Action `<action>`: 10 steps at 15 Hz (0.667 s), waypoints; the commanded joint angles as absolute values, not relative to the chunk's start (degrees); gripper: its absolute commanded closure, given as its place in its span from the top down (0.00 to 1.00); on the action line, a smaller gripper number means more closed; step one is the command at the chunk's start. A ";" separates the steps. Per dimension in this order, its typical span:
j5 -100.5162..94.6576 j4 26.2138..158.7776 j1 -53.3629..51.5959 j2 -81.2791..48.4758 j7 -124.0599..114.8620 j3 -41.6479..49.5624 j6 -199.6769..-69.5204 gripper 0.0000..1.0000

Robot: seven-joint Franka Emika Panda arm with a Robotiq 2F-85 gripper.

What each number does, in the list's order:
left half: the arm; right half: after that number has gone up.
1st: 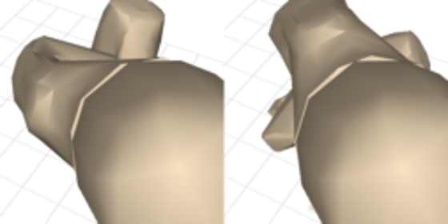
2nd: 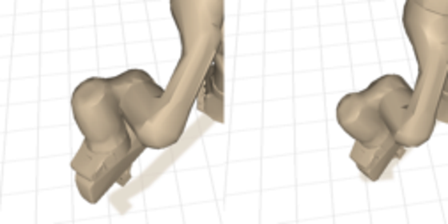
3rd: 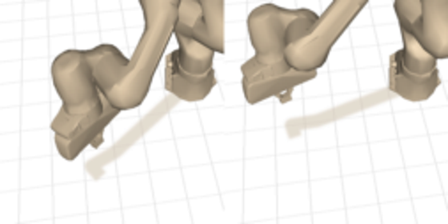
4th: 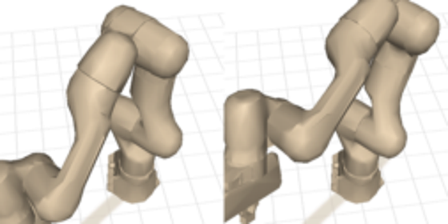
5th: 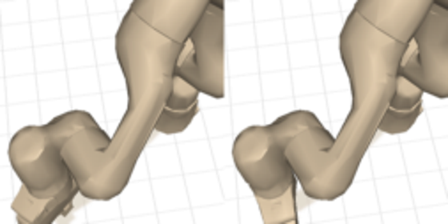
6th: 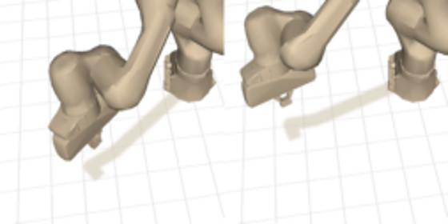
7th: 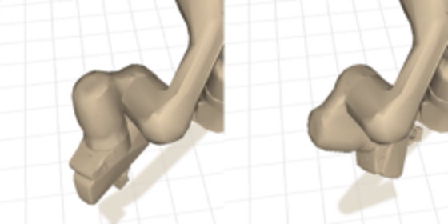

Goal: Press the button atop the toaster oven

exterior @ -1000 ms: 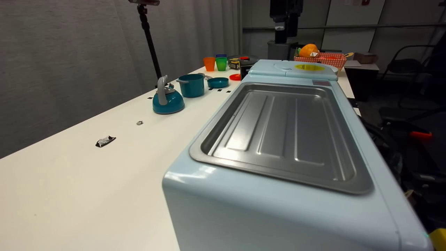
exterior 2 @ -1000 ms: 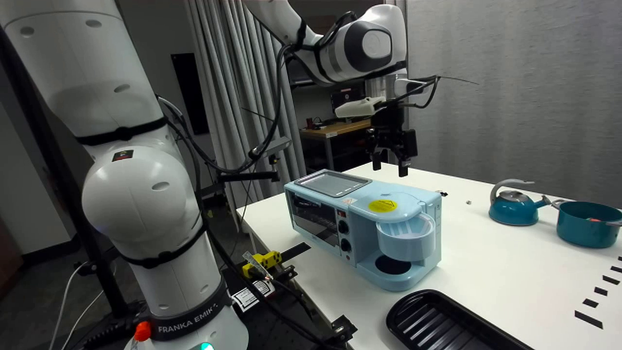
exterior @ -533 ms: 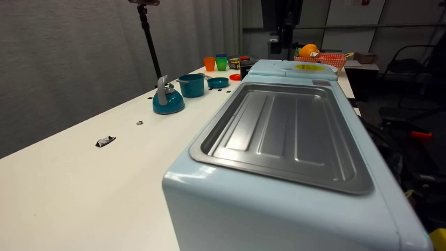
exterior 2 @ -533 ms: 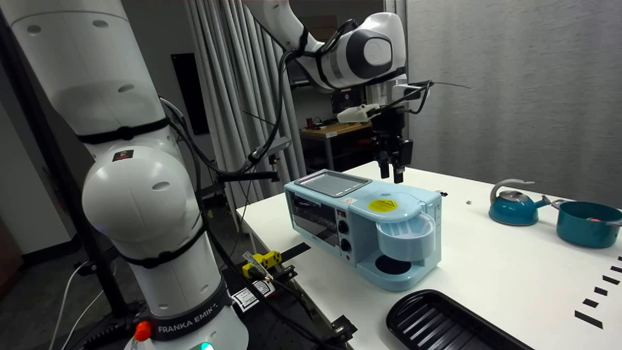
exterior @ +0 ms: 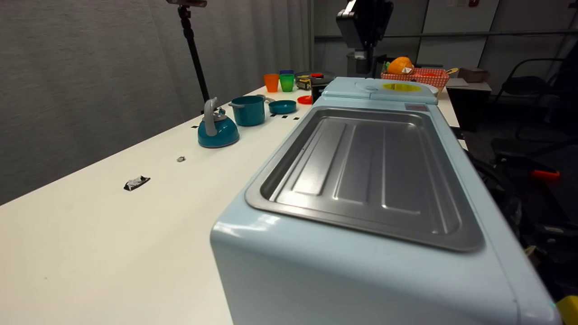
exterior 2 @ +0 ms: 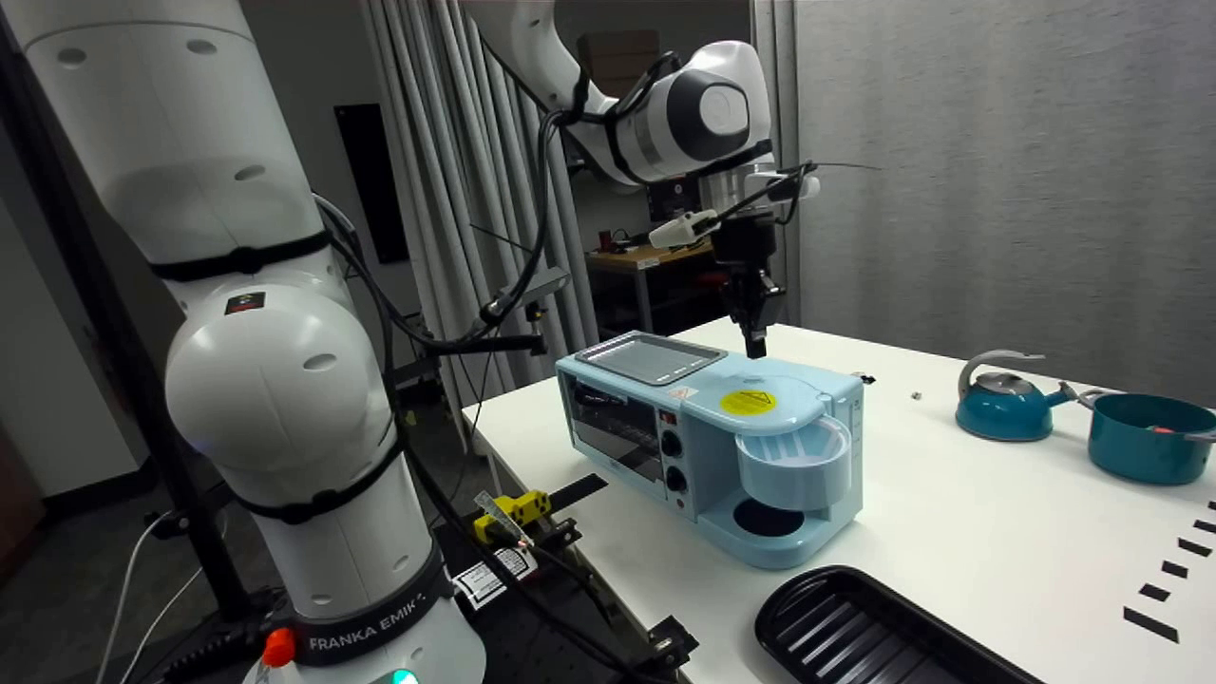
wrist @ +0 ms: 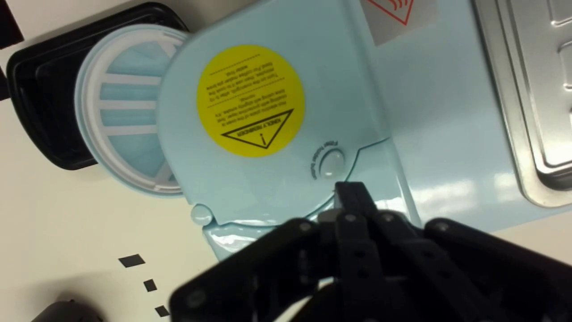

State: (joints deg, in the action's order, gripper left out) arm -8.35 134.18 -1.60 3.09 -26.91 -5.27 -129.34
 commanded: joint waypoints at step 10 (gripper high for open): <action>-11.01 136.77 -1.55 2.19 -31.71 -4.59 -133.76 0.00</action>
